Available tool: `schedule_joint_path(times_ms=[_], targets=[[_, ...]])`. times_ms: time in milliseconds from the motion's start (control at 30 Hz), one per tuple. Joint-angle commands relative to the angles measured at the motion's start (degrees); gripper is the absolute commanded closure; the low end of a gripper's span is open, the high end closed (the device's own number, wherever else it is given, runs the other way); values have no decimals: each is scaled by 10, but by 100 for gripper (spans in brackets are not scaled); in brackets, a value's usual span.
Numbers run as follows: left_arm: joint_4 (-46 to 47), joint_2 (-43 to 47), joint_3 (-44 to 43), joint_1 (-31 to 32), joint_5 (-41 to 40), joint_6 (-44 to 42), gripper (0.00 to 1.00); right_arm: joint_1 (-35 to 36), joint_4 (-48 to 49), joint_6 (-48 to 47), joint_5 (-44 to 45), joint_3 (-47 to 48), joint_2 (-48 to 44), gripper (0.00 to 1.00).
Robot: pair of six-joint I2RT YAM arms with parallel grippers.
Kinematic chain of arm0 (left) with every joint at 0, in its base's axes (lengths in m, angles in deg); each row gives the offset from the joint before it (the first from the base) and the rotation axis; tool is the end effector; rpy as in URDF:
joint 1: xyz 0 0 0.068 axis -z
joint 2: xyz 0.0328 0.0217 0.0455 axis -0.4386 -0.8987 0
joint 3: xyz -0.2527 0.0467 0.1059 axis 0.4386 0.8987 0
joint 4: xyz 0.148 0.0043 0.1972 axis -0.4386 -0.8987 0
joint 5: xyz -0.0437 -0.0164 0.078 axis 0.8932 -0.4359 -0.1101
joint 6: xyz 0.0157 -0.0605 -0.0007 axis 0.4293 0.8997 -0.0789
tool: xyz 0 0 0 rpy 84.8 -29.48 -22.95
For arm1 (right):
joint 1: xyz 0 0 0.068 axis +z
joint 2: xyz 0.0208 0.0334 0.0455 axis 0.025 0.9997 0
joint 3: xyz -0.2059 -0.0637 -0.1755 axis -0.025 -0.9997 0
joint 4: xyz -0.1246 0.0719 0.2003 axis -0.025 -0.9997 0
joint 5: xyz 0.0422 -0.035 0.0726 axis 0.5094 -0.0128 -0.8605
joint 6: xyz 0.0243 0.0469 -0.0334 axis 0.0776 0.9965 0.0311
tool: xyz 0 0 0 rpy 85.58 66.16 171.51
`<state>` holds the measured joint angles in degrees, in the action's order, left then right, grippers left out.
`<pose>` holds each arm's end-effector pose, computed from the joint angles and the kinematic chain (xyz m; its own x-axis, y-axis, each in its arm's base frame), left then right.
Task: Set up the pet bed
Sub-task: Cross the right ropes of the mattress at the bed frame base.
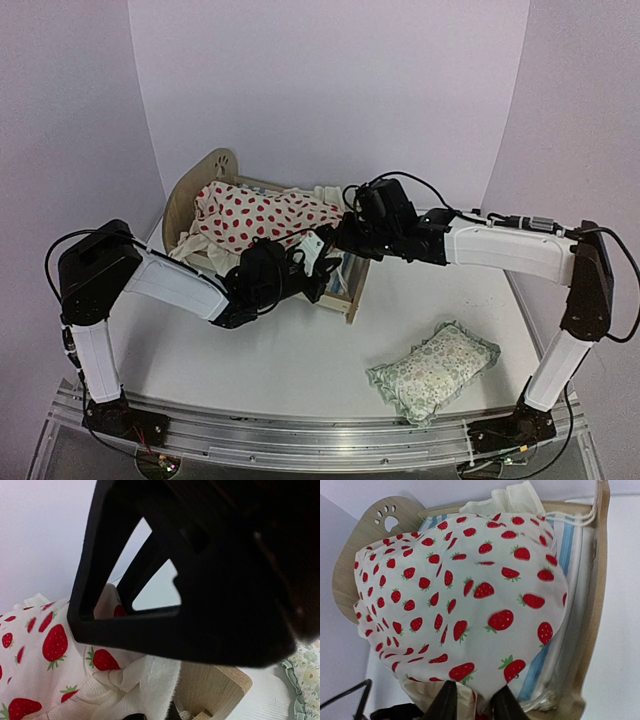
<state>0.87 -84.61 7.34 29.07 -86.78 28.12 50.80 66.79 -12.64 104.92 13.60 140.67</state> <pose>0.2386 -0.3400 0.2165 0.0365 0.1849 -0.9821 0.8091 0.5714 0.1376 0.2760 0.2985 0.2998 -0.6005 0.2697 -0.7527 -0.1896 0.8665 0.4617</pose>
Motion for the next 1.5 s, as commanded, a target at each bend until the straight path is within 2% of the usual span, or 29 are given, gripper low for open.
schedule_joint_path(times_ms=[0,100,367,600,700,1000,1467], targets=[[-142,39,-74,-2,23,19,100,-7,20,-149,-10,-22,-39,61],[-210,47,-100,-10,23,49,100,-14,21,-195,-12,-62,-69,55],[-307,64,-142,-26,51,113,100,-18,52,-274,-46,-196,-179,61],[-339,71,-163,-34,62,193,100,-18,105,-306,-230,-244,-178,67],[-359,65,-182,-35,65,219,100,-18,136,-301,-263,-241,-156,68],[-385,75,-192,-40,73,256,100,-18,160,-310,-248,-193,-77,67],[-383,83,-185,-49,97,263,100,-18,166,-329,-184,-163,-46,63]])
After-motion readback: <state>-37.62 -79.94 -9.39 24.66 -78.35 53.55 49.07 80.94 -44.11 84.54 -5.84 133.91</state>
